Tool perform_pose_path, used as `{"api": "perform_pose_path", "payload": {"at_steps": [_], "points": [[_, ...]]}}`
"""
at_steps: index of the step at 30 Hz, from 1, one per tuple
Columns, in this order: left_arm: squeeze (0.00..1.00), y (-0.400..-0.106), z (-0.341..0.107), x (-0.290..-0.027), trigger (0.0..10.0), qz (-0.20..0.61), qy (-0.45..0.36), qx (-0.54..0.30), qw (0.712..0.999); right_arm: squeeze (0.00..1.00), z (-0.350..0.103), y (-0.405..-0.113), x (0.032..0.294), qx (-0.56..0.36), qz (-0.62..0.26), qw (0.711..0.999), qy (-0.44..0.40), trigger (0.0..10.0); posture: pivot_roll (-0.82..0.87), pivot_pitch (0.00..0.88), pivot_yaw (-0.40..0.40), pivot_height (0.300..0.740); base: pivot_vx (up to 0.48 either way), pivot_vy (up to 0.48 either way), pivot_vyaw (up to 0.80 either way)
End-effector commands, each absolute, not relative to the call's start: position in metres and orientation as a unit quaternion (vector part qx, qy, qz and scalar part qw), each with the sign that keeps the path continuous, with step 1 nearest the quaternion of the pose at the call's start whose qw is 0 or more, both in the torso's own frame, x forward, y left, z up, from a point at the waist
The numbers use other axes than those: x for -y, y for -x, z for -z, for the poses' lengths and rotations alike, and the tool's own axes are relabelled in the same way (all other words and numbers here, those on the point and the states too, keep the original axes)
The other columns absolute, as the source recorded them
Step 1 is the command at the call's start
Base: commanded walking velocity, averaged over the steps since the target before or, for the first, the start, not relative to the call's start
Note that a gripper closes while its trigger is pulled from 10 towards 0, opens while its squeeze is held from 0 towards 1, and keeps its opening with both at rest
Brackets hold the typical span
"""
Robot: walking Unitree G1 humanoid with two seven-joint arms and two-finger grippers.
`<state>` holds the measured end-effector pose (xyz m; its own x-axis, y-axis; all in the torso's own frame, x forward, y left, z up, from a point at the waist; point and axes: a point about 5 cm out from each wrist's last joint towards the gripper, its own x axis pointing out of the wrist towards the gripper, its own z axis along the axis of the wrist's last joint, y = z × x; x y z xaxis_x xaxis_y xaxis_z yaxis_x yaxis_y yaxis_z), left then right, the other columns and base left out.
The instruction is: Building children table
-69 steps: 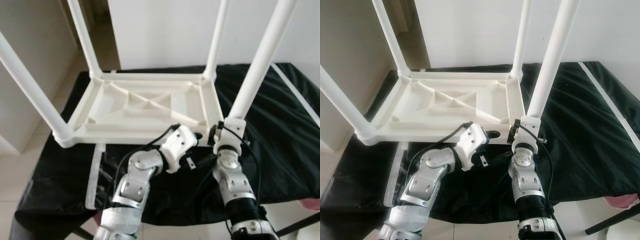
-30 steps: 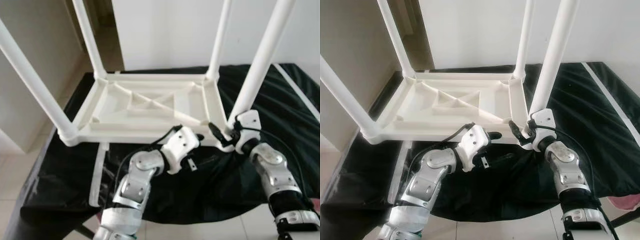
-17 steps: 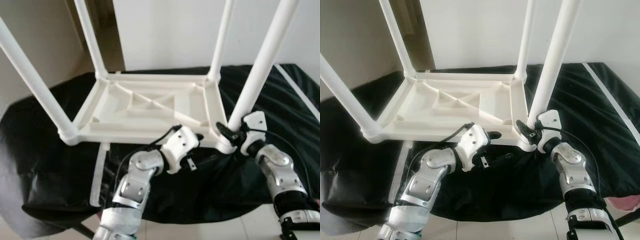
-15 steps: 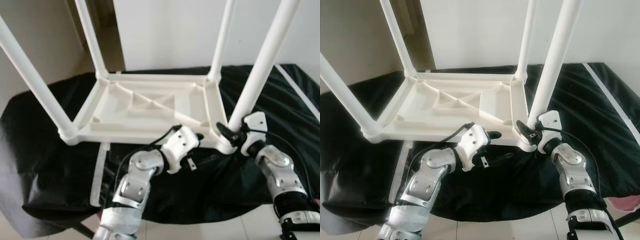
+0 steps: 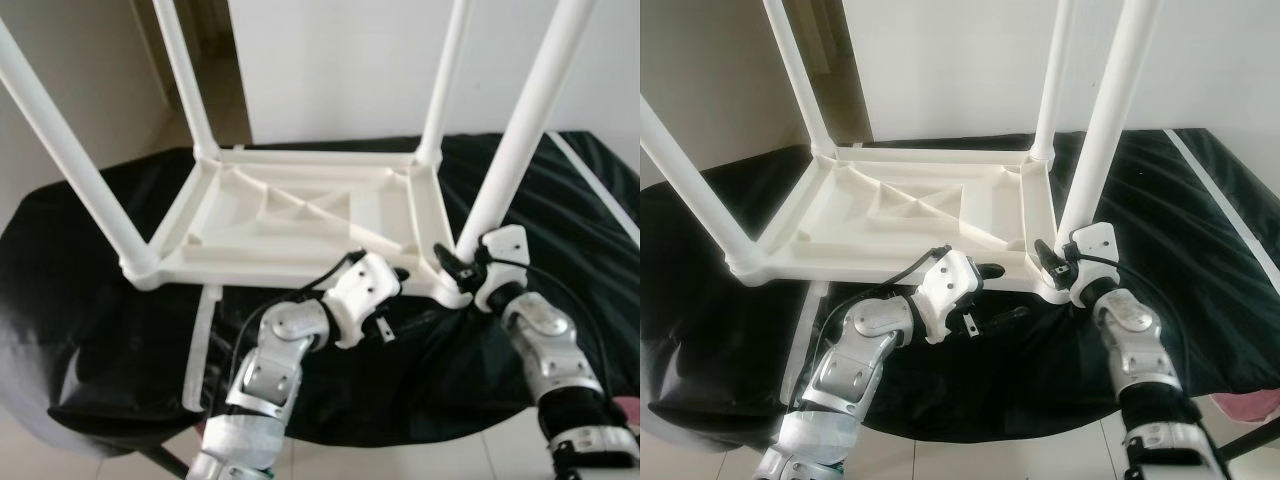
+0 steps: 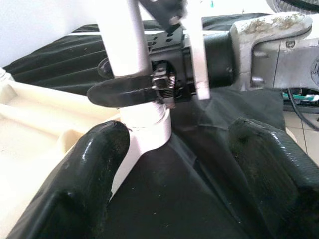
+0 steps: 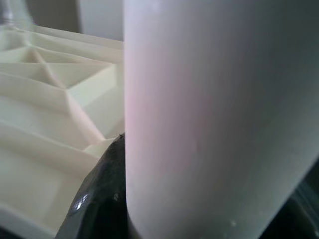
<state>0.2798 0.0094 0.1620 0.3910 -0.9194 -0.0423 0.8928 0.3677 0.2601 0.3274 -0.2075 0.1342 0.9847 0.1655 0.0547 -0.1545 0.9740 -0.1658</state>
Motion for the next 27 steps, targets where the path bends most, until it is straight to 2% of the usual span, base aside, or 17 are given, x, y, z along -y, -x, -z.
{"api": "perform_pose_path", "payload": {"at_steps": [1,5,8,11,12,15,17,22,27], "points": [[0.00,-0.286,-0.159,-0.014,10.0,0.476,-0.116,0.055,0.870,0.00,-0.118,-0.322,0.214,-0.010,-0.034,0.996,0.084,10.0,-0.07,0.018,0.032,0.740,0.000,0.000,0.00],[0.00,-0.287,-0.159,-0.014,10.0,0.475,-0.117,0.055,0.870,0.00,-0.118,-0.322,0.209,-0.011,0.000,0.997,0.073,10.0,-0.06,0.019,0.035,0.740,0.000,0.000,0.00],[0.00,-0.288,-0.161,-0.014,10.0,0.474,-0.119,0.056,0.871,0.00,-0.116,-0.323,0.205,-0.014,0.065,0.997,0.050,10.0,-0.06,0.019,0.038,0.740,0.000,0.000,0.00],[0.00,-0.289,-0.161,-0.014,10.0,0.474,-0.120,0.057,0.870,0.00,-0.116,-0.322,0.203,-0.016,0.081,0.996,0.044,10.0,-0.06,0.020,0.036,0.740,0.000,0.000,0.00],[0.00,-0.288,-0.161,-0.015,10.0,0.474,-0.119,0.057,0.870,0.00,-0.114,-0.321,0.192,-0.020,0.118,0.992,0.031,10.0,-0.06,0.022,0.037,0.740,0.000,0.000,0.00],[0.00,-0.288,-0.161,-0.015,10.0,0.474,-0.119,0.056,0.870,0.00,-0.114,-0.321,0.187,-0.022,0.133,0.991,0.026,10.0,-0.06,0.022,0.037,0.740,0.000,0.000,0.00],[0.00,-0.288,-0.161,-0.014,10.0,0.474,-0.119,0.056,0.871,0.00,-0.110,-0.320,0.173,-0.035,0.160,0.986,0.012,10.0,-0.05,0.023,0.036,0.740,0.000,0.000,0.00],[0.00,-0.289,-0.162,-0.016,10.0,0.470,-0.118,0.057,0.873,0.00,-0.112,-0.321,0.157,-0.040,0.148,0.988,0.014,10.0,-0.05,0.023,0.036,0.740,0.000,0.000,0.00],[0.00,-0.289,-0.162,-0.017,10.0,0.468,-0.120,0.057,0.873,0.00,-0.113,-0.321,0.158,-0.038,0.143,0.989,0.027,10.0,-0.04,0.019,0.028,0.740,0.000,0.000,0.00]]}}
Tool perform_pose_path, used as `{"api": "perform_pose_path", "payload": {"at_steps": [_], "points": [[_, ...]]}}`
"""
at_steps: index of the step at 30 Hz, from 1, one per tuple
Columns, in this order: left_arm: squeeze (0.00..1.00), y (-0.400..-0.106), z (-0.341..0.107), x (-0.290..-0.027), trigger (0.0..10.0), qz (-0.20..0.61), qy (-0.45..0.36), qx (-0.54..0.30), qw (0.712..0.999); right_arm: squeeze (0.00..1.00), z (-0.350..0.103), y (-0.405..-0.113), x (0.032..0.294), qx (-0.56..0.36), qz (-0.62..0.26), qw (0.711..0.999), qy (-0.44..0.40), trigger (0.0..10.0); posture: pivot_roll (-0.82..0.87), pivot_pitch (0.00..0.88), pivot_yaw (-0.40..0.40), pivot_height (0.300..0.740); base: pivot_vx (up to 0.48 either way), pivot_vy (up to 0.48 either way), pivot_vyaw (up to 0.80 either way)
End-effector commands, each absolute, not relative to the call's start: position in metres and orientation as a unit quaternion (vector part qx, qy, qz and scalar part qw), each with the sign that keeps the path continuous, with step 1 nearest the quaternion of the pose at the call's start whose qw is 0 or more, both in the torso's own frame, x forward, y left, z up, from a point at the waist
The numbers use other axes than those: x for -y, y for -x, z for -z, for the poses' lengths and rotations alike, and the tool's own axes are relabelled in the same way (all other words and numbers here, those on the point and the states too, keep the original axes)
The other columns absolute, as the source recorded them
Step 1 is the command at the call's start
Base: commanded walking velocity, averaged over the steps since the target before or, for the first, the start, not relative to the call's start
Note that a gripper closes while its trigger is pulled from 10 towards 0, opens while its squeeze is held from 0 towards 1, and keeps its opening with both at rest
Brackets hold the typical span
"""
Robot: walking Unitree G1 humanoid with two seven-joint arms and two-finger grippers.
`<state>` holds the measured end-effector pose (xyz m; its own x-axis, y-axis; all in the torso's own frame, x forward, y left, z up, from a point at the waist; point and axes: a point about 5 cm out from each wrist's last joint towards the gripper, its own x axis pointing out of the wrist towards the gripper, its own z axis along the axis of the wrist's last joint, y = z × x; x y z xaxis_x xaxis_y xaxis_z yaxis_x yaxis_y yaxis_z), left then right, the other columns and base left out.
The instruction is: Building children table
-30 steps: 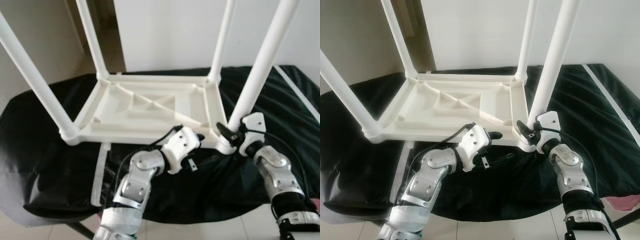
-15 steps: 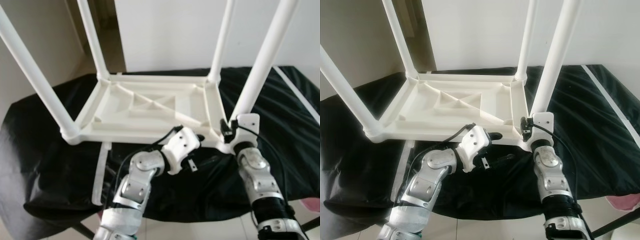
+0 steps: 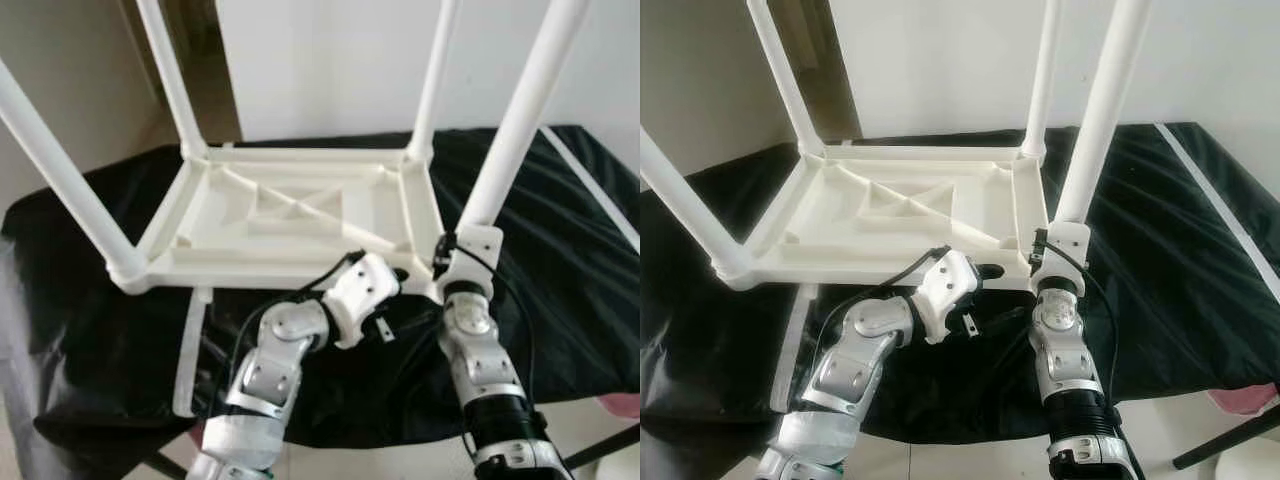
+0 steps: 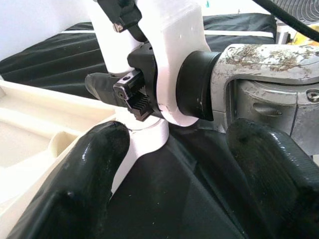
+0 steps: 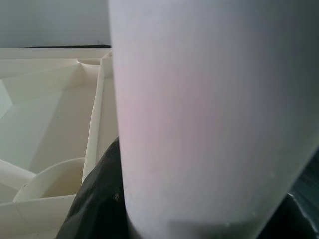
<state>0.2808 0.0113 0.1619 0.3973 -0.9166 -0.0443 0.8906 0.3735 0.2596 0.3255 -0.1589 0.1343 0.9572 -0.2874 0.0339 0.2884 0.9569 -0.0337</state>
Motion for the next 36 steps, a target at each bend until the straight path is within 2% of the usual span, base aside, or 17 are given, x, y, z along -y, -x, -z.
{"api": "perform_pose_path", "payload": {"at_steps": [1,8,9,15,17,24,25,31,36], "points": [[0.00,-0.289,-0.162,-0.018,10.0,0.467,-0.120,0.056,0.874,0.00,-0.113,-0.321,0.157,-0.038,0.144,0.989,0.027,10.0,-0.04,0.019,0.028,0.740,0.000,0.000,0.00],[0.00,-0.288,-0.161,-0.018,10.0,0.465,-0.120,0.055,0.875,0.00,-0.114,-0.321,0.157,-0.037,0.150,0.988,0.023,10.0,-0.03,0.022,0.025,0.740,0.000,0.000,0.00],[0.00,-0.288,-0.161,-0.018,10.0,0.466,-0.120,0.055,0.875,1.00,-0.116,-0.320,0.157,-0.033,0.149,0.988,0.024,10.0,-0.04,0.022,0.027,0.740,0.000,0.000,0.00],[0.00,-0.288,-0.161,-0.018,10.0,0.467,-0.120,0.055,0.874,1.00,-0.122,-0.317,0.165,-0.007,0.136,0.990,0.043,10.0,-0.04,0.021,0.030,0.740,0.000,0.000,0.00],[0.00,-0.288,-0.160,-0.018,10.0,0.468,-0.121,0.055,0.874,1.00,-0.124,-0.315,0.168,0.011,0.112,0.993,0.022,10.0,-0.04,0.021,0.030,0.740,0.000,0.000,0.00],[0.00,-0.288,-0.160,-0.016,10.0,0.472,-0.122,0.054,0.872,1.00,-0.124,-0.306,0.180,0.034,0.040,0.998,0.035,10.0,-0.04,0.018,0.030,0.740,0.000,0.000,0.00],[0.00,-0.289,-0.160,-0.016,10.0,0.472,-0.123,0.055,0.872,0.00,-0.123,-0.304,0.185,0.033,0.028,0.998,0.042,10.0,-0.05,0.017,0.031,0.740,0.000,0.000,0.00],[0.00,-0.290,-0.160,-0.017,10.0,0.471,-0.124,0.054,0.872,0.00,-0.123,-0.303,0.203,0.030,-0.033,0.996,0.072,10.0,-0.05,0.013,0.036,0.740,0.000,0.000,0.00],[0.00,-0.290,-0.160,-0.017,10.0,0.473,-0.125,0.054,0.871,0.00,-0.129,-0.306,0.207,0.039,-0.086,0.992,0.079,10.0,-0.05,0.009,0.044,0.740,0.000,0.000,0.00]]}}
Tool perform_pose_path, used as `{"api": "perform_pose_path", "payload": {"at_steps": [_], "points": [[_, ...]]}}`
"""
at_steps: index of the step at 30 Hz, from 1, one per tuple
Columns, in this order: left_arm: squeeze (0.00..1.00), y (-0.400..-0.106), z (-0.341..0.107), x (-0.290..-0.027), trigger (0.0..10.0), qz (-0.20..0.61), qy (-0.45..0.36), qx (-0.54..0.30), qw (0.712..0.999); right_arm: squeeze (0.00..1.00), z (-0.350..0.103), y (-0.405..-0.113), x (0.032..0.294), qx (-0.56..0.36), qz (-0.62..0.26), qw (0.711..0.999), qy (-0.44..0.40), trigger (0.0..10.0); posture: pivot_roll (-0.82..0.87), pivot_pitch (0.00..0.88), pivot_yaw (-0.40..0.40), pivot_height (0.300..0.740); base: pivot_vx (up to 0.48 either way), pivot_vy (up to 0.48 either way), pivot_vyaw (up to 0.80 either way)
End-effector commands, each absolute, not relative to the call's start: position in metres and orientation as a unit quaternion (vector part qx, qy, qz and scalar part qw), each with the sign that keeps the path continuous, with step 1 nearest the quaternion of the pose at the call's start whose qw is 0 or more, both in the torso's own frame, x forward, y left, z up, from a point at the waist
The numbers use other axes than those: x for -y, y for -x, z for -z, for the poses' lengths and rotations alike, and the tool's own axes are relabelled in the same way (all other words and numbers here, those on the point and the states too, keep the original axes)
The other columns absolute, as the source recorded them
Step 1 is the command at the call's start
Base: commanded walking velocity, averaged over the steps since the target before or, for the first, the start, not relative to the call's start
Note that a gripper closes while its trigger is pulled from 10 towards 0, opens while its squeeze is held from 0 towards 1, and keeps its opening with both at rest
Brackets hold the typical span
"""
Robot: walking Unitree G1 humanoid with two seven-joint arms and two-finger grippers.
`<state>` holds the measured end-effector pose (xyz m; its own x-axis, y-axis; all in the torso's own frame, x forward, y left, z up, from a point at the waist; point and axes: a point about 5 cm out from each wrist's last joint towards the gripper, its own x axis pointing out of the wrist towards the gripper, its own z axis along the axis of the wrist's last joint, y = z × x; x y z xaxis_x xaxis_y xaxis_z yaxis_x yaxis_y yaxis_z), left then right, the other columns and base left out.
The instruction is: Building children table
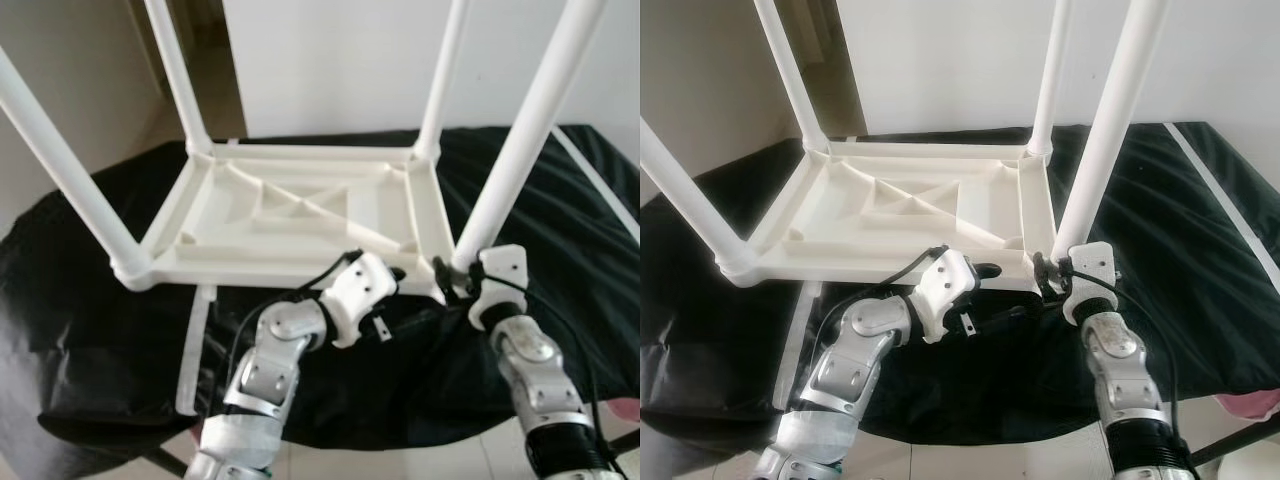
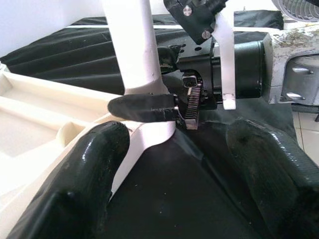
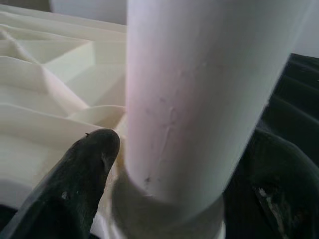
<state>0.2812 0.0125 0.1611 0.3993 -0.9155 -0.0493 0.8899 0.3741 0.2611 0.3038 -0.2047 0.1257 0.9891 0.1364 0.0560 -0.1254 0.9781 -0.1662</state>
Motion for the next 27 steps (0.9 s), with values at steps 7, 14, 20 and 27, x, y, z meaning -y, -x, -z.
{"api": "perform_pose_path", "payload": {"at_steps": [7,14,20,27], "points": [[0.00,-0.291,-0.161,-0.017,10.0,0.475,-0.127,0.055,0.869,0.00,-0.136,-0.312,0.207,0.040,-0.158,0.982,0.095,10.0,-0.06,0.000,0.049,0.740,0.000,0.000,0.00],[0.00,-0.292,-0.162,-0.016,10.0,0.475,-0.128,0.058,0.869,0.00,-0.144,-0.320,0.208,0.040,-0.192,0.975,0.105,10.0,-0.05,0.000,0.045,0.740,0.000,0.000,0.00],[0.00,-0.292,-0.162,-0.016,10.0,0.473,-0.128,0.059,0.870,0.00,-0.143,-0.324,0.213,0.033,-0.206,0.972,0.111,0.0,-0.04,0.000,0.035,0.740,0.000,0.000,0.00],[0.00,-0.291,-0.161,-0.018,10.0,0.470,-0.128,0.059,0.871,0.00,-0.133,-0.319,0.217,0.015,-0.216,0.970,0.110,0.0,-0.04,0.000,0.035,0.740,0.000,0.000,0.00]]}}
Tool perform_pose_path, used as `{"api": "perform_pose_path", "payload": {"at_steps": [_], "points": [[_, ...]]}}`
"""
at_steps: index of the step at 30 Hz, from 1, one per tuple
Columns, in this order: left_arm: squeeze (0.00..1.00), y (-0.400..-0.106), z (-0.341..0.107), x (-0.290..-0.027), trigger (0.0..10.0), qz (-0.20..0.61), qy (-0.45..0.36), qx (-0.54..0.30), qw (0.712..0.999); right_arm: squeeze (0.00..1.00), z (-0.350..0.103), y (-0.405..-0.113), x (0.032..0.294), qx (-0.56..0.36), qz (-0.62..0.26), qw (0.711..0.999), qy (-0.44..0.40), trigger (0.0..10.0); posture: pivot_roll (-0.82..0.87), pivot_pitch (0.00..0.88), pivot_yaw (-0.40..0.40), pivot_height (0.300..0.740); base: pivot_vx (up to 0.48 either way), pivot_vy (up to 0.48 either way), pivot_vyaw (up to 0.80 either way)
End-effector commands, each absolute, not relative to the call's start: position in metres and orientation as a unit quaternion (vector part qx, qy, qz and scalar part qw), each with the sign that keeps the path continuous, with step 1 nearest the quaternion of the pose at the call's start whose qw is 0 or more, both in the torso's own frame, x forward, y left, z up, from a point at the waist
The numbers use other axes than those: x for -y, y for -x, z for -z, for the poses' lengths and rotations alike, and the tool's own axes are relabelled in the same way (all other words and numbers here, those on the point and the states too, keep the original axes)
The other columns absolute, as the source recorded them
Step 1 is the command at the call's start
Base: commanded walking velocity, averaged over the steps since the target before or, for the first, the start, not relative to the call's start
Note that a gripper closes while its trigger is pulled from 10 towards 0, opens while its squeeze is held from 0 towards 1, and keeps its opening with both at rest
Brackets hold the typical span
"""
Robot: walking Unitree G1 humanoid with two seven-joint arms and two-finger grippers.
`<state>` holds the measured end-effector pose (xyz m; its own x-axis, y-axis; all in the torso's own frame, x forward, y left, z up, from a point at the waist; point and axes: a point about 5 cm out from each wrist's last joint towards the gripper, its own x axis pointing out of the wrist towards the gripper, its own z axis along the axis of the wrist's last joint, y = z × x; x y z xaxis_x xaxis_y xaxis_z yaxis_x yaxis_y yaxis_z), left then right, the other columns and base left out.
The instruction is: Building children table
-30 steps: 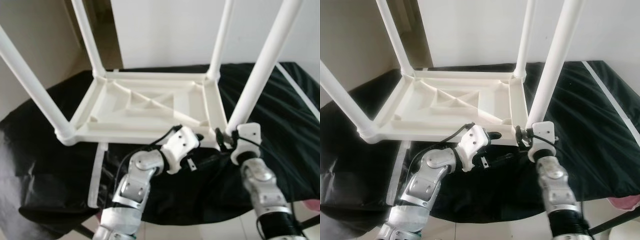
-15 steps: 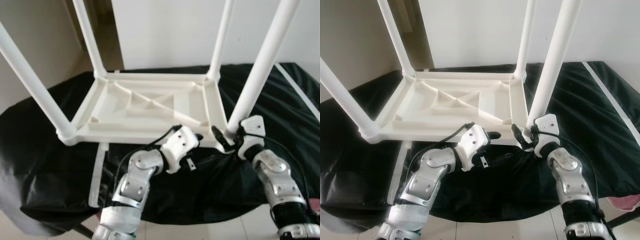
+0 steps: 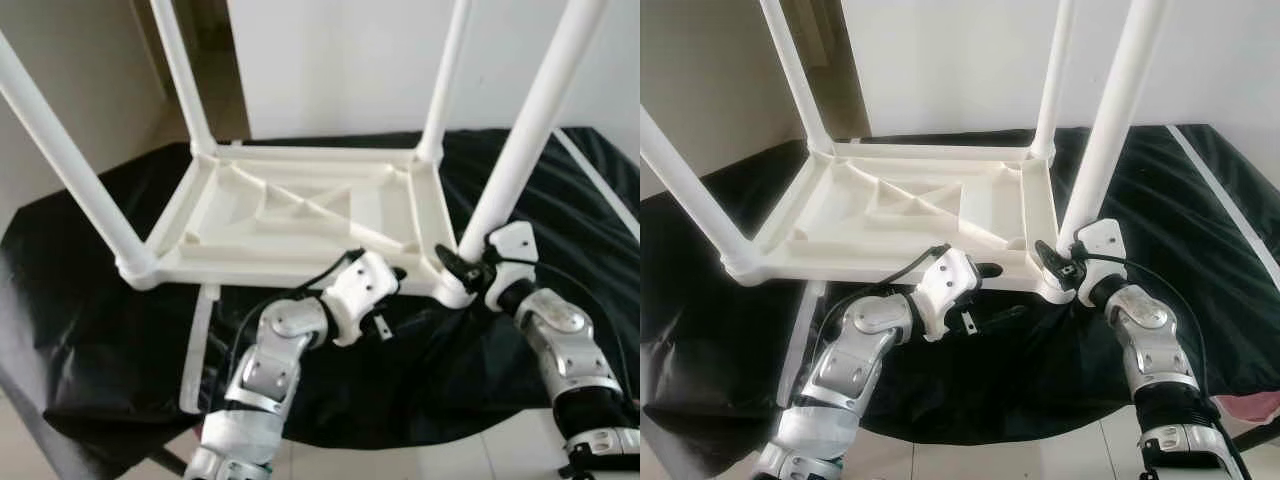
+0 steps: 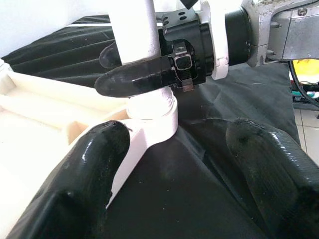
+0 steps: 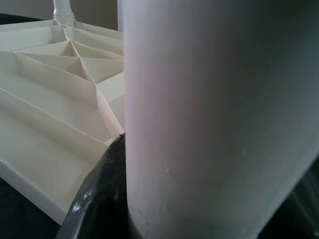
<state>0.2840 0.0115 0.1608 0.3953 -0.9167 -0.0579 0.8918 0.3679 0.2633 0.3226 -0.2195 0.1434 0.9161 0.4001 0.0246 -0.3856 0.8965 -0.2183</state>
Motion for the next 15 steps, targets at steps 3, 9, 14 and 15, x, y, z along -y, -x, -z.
{"api": "perform_pose_path", "payload": {"at_steps": [3,9,14,15], "points": [[0.00,-0.291,-0.161,-0.017,10.0,0.471,-0.128,0.059,0.871,0.00,-0.130,-0.319,0.218,0.007,-0.219,0.970,0.105,0.0,-0.04,0.000,0.040,0.740,0.000,0.000,0.00],[0.00,-0.291,-0.161,-0.016,10.0,0.475,-0.129,0.059,0.869,0.00,-0.125,-0.318,0.221,-0.003,-0.200,0.976,0.085,10.0,-0.05,0.000,0.047,0.740,0.000,0.000,0.00],[0.00,-0.290,-0.160,-0.016,10.0,0.478,-0.129,0.058,0.867,0.00,-0.121,-0.319,0.226,-0.017,-0.142,0.986,0.085,10.0,-0.05,0.000,0.050,0.740,0.000,0.000,0.00],[0.00,-0.290,-0.160,-0.016,10.0,0.479,-0.129,0.058,0.867,0.00,-0.122,-0.319,0.225,-0.014,-0.131,0.989,0.070,10.0,-0.05,0.000,0.053,0.740,0.000,0.000,0.00]]}}
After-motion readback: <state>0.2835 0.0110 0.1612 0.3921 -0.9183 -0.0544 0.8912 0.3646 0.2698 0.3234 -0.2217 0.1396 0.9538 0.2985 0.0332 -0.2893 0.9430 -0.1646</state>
